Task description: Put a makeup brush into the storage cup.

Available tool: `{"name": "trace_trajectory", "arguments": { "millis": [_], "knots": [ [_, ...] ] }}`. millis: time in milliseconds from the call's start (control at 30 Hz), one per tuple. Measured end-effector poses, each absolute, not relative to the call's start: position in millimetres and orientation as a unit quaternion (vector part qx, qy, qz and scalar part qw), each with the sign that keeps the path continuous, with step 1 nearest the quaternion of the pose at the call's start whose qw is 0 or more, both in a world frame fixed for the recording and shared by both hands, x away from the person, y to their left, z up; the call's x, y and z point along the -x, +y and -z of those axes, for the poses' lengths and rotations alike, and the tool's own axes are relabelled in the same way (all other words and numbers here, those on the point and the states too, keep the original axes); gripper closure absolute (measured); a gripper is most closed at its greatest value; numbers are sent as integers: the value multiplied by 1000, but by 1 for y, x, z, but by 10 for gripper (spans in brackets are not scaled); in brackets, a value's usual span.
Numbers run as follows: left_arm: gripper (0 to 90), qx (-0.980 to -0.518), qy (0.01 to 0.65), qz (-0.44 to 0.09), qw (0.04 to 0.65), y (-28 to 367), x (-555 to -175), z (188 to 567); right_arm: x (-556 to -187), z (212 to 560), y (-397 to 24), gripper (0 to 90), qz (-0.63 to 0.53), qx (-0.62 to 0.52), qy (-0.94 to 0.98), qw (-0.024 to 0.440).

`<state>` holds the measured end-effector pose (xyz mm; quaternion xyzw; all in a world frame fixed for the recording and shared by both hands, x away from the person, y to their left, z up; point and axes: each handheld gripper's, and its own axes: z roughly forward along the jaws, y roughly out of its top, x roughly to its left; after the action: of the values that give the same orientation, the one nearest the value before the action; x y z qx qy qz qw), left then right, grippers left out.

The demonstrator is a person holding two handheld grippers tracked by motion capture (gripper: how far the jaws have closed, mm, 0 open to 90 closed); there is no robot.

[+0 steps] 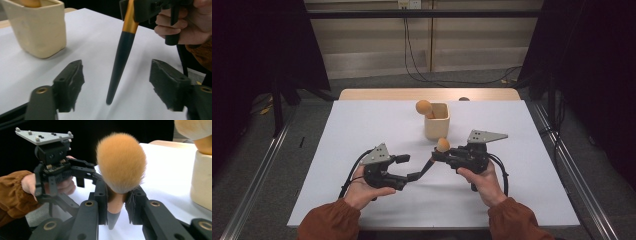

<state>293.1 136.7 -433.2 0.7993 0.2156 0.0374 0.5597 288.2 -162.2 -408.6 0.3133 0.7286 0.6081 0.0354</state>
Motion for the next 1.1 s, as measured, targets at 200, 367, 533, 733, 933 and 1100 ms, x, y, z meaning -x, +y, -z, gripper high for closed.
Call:
{"name": "trace_trajectory", "arguments": {
  "millis": [200,367,533,733,933,1100],
  "knots": [
    [136,-799,233,-63,550,149,-289,431,-289,407,-167,735,-600,-321,731,44],
    [75,-801,246,-78,540,160,-286,429,-291,406,-171,734,-595,-325,734,51],
    [41,-794,253,-87,545,173,-282,427,-293,406,-175,734,-586,-332,737,56],
    [29,-792,256,-97,546,186,-279,429,-298,401,-180,735,-582,-337,737,66],
    [27,-780,275,-99,553,200,-275,430,-303,395,-185,734,-575,-341,740,77],
    [29,-772,285,-114,557,207,-267,429,-306,392,-188,734,-570,-344,741,84]
  ]
}}
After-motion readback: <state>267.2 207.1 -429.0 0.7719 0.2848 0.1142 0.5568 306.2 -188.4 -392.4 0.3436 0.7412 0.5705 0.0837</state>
